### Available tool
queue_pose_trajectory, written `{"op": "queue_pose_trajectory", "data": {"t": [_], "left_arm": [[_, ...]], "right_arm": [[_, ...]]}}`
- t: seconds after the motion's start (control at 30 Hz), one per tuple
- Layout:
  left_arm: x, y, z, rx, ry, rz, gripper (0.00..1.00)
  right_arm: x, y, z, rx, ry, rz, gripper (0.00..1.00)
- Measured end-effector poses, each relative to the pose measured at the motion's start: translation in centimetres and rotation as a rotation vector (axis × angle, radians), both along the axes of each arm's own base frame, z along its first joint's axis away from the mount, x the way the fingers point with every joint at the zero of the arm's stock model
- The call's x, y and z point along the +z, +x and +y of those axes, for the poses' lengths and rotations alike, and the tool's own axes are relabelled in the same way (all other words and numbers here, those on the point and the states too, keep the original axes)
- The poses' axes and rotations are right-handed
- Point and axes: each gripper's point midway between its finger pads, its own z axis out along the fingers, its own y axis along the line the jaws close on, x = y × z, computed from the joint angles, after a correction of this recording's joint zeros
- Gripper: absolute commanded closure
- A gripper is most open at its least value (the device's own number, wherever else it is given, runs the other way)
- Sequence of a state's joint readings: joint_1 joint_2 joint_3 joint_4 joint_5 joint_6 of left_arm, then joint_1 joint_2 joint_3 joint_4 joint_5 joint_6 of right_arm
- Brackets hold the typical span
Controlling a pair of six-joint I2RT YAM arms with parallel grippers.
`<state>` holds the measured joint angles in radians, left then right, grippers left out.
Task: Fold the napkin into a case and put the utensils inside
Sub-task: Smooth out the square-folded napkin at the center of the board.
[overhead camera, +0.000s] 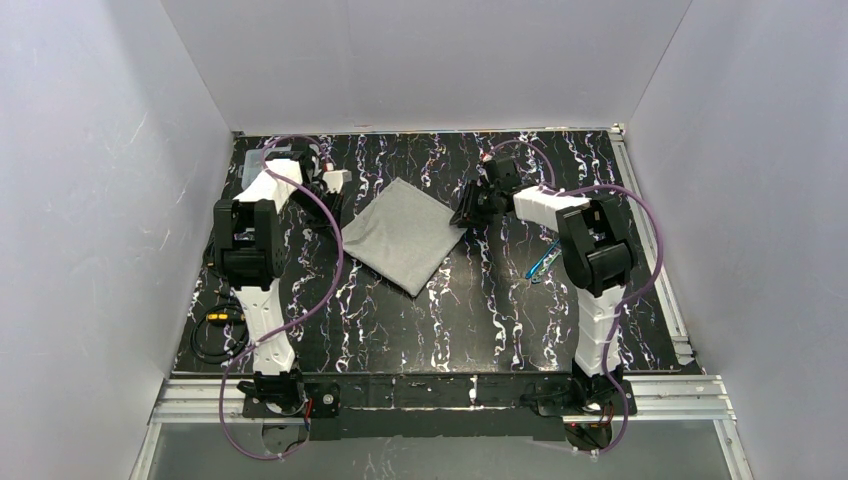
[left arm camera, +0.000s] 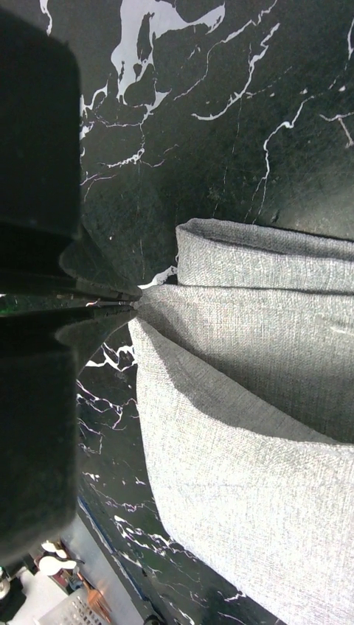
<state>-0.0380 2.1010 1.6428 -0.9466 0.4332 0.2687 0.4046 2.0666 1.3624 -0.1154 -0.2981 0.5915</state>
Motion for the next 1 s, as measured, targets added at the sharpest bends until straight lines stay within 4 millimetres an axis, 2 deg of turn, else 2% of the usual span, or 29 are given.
{"op": "queue_pose_trajectory", "data": {"t": [0.13, 0.23, 0.37, 0.57, 0.7, 0.9, 1.0], "left_arm": [[0.3, -0.3, -0.4, -0.021, 0.000, 0.001, 0.80], [0.6, -0.8, -1.3, -0.050, -0.003, 0.002, 0.73], [1.0, -1.2, -2.8, -0.095, -0.012, -0.004, 0.69], [0.6, -0.8, -3.7, -0.152, 0.032, -0.046, 0.69], [0.2, 0.0, -3.1, -0.173, 0.085, -0.087, 0.76], [0.2, 1.9, -2.3, -0.191, 0.161, -0.152, 0.97], [0.3, 3.1, -2.1, -0.191, 0.184, -0.182, 1.00]], "right_arm": [[0.9, 0.2, 0.4, -0.003, 0.030, -0.008, 0.60], [2.1, 0.9, 0.7, -0.001, 0.043, -0.035, 0.63], [3.6, 2.0, 1.0, 0.002, 0.060, -0.075, 0.68], [2.3, 1.6, 0.0, -0.009, 0.043, -0.050, 0.72], [0.8, 1.0, -1.4, -0.029, 0.023, -0.010, 0.77], [-0.2, 0.7, -2.6, -0.050, 0.007, 0.008, 0.82], [-0.6, 0.4, -3.0, -0.059, 0.006, 0.012, 0.82]]}}
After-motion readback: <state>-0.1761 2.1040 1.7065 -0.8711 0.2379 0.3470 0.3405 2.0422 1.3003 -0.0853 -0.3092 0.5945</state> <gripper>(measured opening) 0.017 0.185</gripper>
